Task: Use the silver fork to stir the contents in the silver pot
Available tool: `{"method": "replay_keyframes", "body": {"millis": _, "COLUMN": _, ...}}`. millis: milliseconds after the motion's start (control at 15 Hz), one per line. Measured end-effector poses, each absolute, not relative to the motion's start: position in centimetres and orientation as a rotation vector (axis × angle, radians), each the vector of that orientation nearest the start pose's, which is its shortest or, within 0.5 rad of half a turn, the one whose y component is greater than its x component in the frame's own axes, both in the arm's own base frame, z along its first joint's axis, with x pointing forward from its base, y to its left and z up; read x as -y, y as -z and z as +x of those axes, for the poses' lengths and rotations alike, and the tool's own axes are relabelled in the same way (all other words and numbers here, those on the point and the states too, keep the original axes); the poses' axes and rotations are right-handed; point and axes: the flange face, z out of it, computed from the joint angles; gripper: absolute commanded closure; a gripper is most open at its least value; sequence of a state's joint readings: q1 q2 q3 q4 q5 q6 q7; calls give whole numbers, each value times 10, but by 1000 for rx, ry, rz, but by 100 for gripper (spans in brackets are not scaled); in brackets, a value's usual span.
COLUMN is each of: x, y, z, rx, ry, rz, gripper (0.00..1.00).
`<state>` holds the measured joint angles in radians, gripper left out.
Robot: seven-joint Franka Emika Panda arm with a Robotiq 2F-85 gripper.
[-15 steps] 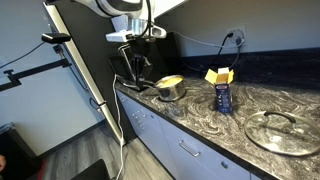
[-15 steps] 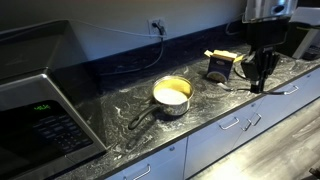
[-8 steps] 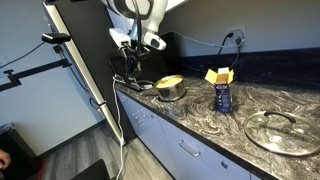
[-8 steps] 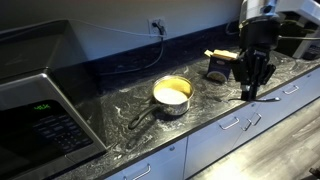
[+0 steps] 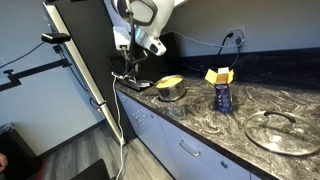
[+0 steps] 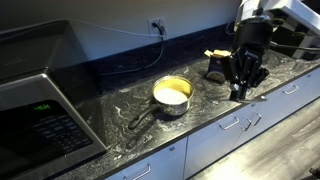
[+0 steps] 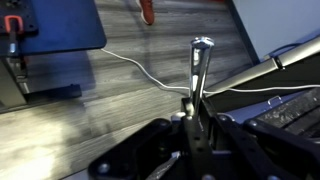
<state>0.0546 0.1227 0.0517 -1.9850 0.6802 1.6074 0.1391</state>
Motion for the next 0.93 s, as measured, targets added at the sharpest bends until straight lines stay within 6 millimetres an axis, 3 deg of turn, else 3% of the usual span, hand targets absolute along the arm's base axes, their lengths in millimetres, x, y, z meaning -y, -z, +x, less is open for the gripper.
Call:
{"method": "replay_keyframes", "body": {"millis": 600, "x": -131, "y": -404, "z": 532, "rx": -771, "ry": -795, "rz": -2078, "gripper": 97}}
{"method": "replay_keyframes", "body": {"millis": 933, "x": -137, "y": -391, "z": 545, "rx": -970, "ry": -764, "rz": -1824, "gripper": 97}}
